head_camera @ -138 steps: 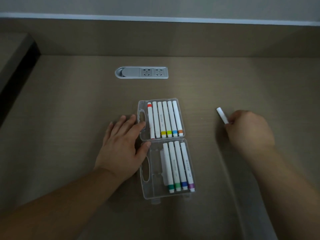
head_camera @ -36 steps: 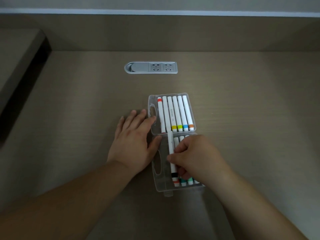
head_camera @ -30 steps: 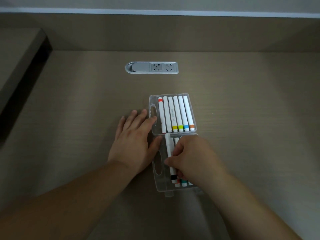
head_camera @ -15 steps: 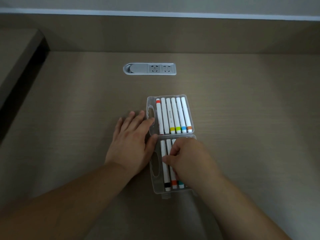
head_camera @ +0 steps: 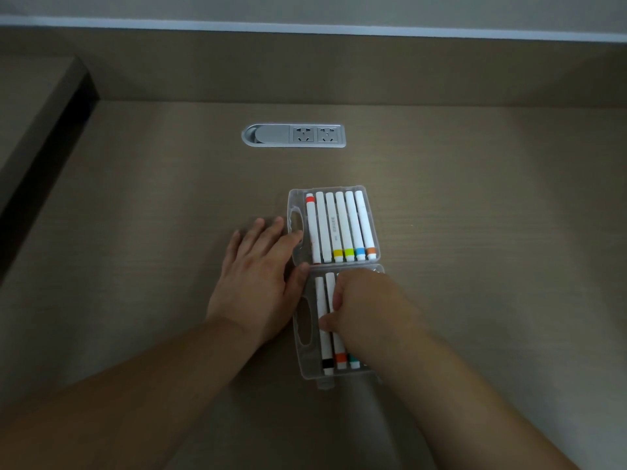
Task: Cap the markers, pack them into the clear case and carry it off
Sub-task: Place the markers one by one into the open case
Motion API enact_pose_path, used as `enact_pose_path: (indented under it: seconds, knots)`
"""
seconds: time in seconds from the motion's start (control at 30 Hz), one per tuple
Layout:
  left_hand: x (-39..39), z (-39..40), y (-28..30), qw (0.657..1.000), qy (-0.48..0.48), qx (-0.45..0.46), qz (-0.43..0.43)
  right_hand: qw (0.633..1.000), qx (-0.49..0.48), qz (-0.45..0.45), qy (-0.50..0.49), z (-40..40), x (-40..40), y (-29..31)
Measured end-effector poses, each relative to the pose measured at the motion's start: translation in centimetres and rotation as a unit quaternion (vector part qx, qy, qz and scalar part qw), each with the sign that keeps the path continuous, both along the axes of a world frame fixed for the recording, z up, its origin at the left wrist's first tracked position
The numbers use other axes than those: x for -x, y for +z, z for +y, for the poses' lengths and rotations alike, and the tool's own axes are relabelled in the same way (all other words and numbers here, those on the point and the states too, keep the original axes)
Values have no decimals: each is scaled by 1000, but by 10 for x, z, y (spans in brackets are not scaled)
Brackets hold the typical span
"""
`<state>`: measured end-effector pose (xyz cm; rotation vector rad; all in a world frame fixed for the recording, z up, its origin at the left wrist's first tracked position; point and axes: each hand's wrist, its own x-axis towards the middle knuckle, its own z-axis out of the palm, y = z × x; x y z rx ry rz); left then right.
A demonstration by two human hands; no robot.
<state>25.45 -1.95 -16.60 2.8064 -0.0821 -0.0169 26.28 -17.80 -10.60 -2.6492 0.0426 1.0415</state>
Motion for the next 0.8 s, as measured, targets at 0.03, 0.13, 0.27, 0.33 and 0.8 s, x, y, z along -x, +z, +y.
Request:
enact_pose_path:
  seconds: [0.03,0.13,0.27,0.33,0.8]
  knots:
    - [0,0,0,1000,0,3,-1,1000,-2,-9,-1,0,2,-1]
    - [0,-1,0,1000,0,8,-3,1000,-15,-21,-5,-2,4,-3]
    - [0,0,0,1000,0,10,-6,998,-39,-47,18,-6,10,1]
    - [0,0,-1,1000,-4,9,-5,993,-80,-91,13,-14,20,4]
    - [16,12,9,992,-106,72,9,910,-153,-378,77,-120,45,-49]
